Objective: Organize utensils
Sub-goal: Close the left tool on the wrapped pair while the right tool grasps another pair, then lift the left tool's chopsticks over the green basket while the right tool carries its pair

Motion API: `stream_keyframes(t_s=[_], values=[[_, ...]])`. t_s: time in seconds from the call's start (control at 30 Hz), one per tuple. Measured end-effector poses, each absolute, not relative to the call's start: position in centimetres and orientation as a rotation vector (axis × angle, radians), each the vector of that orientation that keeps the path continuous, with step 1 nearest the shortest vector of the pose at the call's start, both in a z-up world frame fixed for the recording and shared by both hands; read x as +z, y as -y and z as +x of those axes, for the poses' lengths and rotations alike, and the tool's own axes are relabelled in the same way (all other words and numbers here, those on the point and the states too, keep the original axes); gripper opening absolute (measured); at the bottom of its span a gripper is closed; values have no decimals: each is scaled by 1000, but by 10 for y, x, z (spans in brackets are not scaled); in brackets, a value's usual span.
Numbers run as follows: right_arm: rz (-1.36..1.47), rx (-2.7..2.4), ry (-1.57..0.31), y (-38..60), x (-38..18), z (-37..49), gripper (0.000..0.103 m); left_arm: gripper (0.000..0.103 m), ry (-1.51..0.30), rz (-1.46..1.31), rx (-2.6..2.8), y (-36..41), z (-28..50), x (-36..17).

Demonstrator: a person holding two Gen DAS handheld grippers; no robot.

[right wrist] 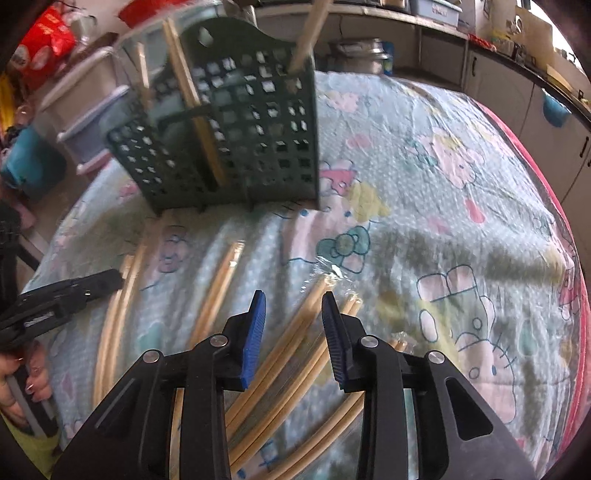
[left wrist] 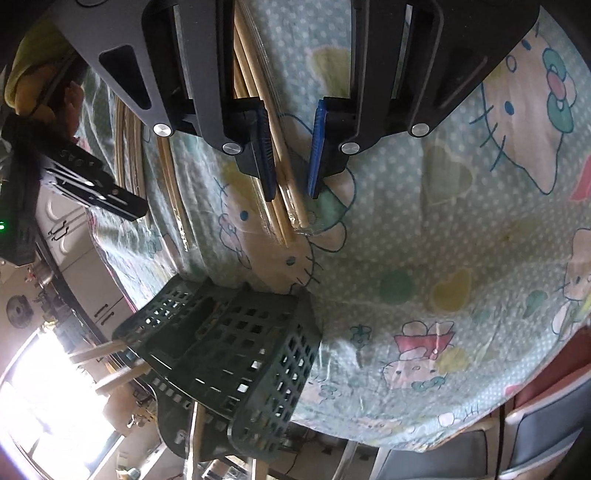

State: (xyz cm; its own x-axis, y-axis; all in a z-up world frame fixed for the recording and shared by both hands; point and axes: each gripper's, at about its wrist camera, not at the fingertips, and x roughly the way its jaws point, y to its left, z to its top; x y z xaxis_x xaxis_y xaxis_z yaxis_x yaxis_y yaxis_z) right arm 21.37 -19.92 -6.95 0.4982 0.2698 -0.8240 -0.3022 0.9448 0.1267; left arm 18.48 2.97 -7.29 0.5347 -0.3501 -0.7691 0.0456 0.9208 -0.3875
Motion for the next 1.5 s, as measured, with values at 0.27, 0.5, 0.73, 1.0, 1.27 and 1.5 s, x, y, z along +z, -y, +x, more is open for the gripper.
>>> stream_keyframes(t_s=[0.27, 0.5, 0.73, 1.0, 1.27, 1.5], values=[[-31, 311, -1024, 197, -79, 232, 29, 14, -1004, -386, -239, -36, 202, -76], [-15, 296, -1037, 197, -80, 248, 30, 15, -1021, -421, -229, -39, 216, -76], [-19, 286, -1041, 195, -84, 264, 30, 36, -1032, -461, -250, -38, 232, -72], [-17, 305, -1024, 201, -84, 282, 19, 19, -1028, -487, -224, -46, 245, -74], [69, 384, -972, 206, -70, 282, 10, 7, -1029, -478, -224, -49, 247, -75], [98, 470, -872, 205, -41, 268, 10, 1, -934, -459, -283, -43, 232, -49]])
